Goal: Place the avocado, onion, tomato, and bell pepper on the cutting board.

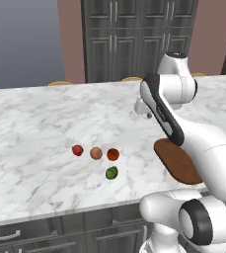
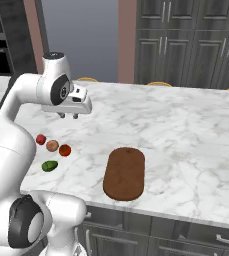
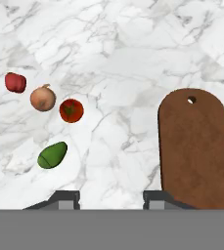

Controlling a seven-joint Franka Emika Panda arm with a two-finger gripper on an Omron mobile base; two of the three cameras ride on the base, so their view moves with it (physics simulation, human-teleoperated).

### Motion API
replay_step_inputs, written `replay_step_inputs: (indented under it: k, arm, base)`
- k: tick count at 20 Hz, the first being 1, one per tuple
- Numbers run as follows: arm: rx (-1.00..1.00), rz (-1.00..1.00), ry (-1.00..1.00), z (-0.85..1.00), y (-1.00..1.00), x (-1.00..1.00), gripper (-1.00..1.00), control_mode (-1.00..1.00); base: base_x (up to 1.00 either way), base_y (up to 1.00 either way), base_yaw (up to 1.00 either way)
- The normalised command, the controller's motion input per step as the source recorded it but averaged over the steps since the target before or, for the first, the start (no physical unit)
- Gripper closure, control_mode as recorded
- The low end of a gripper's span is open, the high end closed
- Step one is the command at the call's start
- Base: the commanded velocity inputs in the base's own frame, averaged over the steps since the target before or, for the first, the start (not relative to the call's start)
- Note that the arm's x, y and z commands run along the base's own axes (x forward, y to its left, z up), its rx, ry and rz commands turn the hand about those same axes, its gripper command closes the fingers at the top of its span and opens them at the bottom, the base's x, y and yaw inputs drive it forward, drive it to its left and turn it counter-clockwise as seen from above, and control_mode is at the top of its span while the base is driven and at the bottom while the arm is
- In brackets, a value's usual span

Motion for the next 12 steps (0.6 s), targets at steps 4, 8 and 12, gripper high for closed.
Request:
replay_step_inputs:
  k: [4,8,12]
  arm:
    - [0.00,0.00,0.00,-0.02,0.09,-0.21,-1.00,-1.00]
    - [-0.01,0.00,-0.10,0.00,0.53,-0.83,-1.00,-1.00]
    - [0.00,0.00,-0.07,-0.02,0.62,-0.75,-1.00,-1.00]
  base:
    - [0.00,0.00,0.00]
    - [0.00,0.00,0.00]
    - [0.00,0.00,0.00]
